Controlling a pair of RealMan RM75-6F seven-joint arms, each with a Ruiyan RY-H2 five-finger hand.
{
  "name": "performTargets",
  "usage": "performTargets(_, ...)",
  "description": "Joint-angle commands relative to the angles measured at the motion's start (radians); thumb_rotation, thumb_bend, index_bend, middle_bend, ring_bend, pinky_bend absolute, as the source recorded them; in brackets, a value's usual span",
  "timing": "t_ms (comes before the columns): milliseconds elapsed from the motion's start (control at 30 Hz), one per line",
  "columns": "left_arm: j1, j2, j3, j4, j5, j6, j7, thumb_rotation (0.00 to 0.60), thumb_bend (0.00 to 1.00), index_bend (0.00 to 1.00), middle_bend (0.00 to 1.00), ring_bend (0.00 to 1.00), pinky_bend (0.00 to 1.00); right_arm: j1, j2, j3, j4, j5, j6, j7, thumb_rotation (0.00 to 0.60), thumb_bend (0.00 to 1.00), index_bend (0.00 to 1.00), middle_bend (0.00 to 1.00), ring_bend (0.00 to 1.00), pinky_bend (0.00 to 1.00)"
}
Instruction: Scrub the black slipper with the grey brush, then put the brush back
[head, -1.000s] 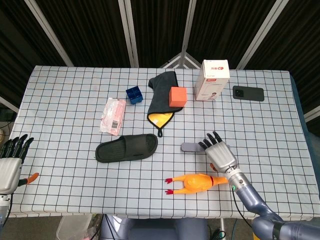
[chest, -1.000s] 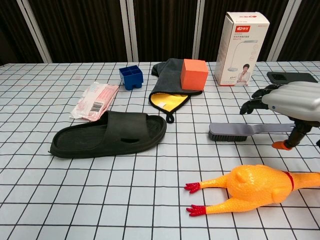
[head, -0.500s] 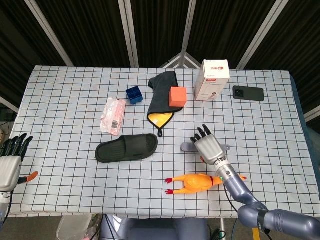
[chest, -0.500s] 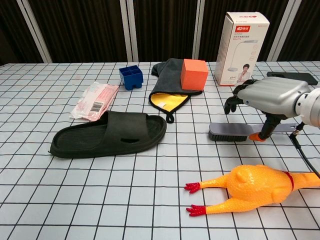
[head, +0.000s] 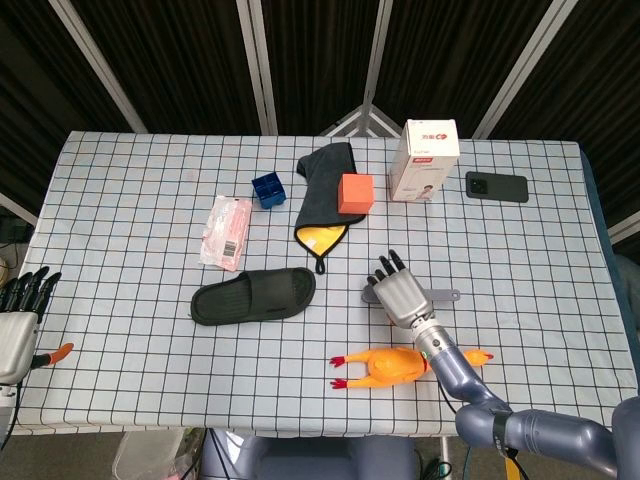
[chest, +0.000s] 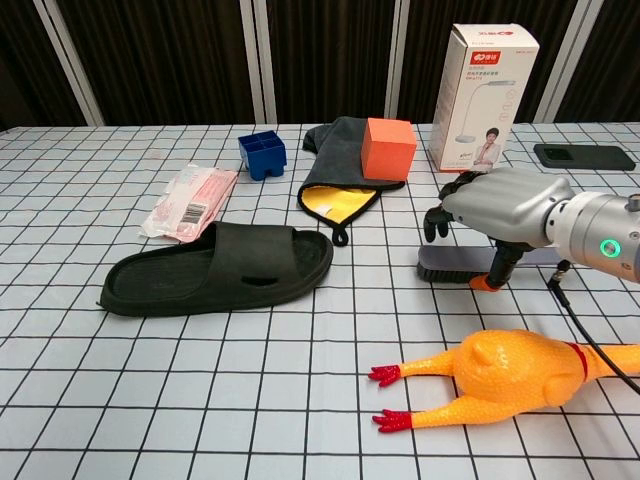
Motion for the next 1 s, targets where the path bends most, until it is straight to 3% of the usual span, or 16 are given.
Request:
performTargets(33,0.000,0.002,0.001,0.002,-0.003,0.000,-0.002,0.600,0.06,0.00,0.00,0.00,0.02,0.015,-0.008,-0.008,0.011,0.010,-0.001,-0.011,0.600,0.32,0.31,0.30,0.10,0.00)
performTargets(1000,0.000,0.009,0.005,0.004,-0.015,0.010,-0.014,0.600,0.06,0.00,0.00,0.00,0.02,0.120,0.016,-0.079,0.007,0.107,-0.005,-0.072,0.600,0.35,0.37,0.34,0.12,0.00)
